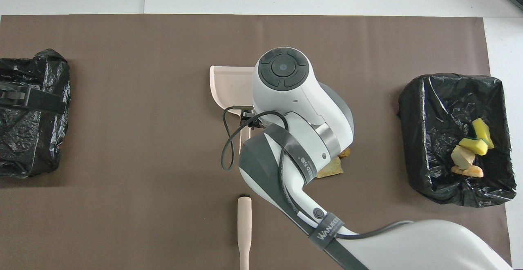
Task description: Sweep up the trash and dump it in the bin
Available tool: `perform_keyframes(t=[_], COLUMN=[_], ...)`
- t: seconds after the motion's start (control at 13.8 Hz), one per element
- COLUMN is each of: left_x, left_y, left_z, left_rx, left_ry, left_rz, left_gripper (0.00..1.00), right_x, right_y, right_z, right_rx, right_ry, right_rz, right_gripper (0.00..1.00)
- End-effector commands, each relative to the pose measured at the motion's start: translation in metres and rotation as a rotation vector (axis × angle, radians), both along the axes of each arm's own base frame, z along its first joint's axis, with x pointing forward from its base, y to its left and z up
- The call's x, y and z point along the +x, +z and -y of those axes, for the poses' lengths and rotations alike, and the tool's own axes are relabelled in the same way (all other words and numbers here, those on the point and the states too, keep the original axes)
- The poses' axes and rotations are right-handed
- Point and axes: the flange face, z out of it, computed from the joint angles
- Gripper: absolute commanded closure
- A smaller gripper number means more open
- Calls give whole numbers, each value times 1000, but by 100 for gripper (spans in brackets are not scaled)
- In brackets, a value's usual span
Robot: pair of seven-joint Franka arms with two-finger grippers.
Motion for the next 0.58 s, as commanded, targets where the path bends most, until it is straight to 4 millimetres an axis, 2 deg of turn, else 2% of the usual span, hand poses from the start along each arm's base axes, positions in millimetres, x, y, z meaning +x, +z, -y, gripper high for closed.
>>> perform_keyframes(t=[0.0, 0.14, 0.22, 0.29, 0.36, 0.43, 0.51], left_x=[21, 29, 33, 34, 33, 32, 33], left_y=[-38, -58, -67, -72, -82, -99, -113], left_z=[54, 93, 112, 133, 152, 175, 190], left_rx=[23, 19, 11, -7, -11, -5, -10], left_ry=[-78, -63, -43, -36, -43, -57, -53], left_rz=[-12, -6, 7, 38, 42, 23, 19], left_gripper=[0, 0, 0, 0, 0, 0, 0], right_x=[-47, -89, -115, -147, -171, -199, -227], right_y=[39, 49, 47, 36, 26, 9, -7], right_z=[2, 6, 0, -6, -1, 3, 0], right_rx=[18, -22, -37, -32, 2, 26, 46], right_ry=[6, 18, 28, 8, -20, -28, -30], right_rz=[-58, -127, -154, -190, -194, -184, -185], right_gripper=[0, 0, 0, 0, 0, 0, 0])
